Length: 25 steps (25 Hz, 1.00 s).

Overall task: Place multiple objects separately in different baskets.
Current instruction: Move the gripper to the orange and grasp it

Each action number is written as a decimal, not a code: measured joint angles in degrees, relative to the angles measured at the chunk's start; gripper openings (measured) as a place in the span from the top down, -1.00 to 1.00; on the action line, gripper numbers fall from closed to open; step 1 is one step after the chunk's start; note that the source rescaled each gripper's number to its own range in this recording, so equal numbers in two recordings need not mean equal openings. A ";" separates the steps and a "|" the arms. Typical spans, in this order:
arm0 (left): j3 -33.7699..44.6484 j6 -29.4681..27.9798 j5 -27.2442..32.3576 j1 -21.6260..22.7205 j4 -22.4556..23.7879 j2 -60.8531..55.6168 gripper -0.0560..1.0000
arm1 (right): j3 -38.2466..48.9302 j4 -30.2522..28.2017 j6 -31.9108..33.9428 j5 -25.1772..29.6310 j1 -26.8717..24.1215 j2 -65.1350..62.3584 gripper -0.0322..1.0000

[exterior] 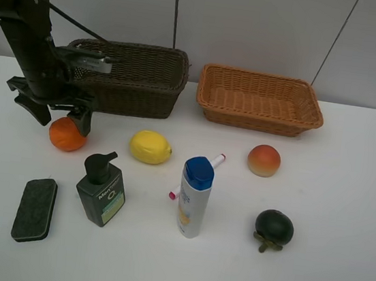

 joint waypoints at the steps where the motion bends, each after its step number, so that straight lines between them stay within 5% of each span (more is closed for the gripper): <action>1: 0.00 -0.12 -0.33 0.00 0.13 0.82 -1.00 | 0.00 0.00 0.00 0.00 0.00 0.00 -0.99; 25: -0.21 -0.57 -7.00 0.07 1.39 8.84 -1.00 | 0.00 0.00 0.00 0.00 0.00 0.00 -0.99</action>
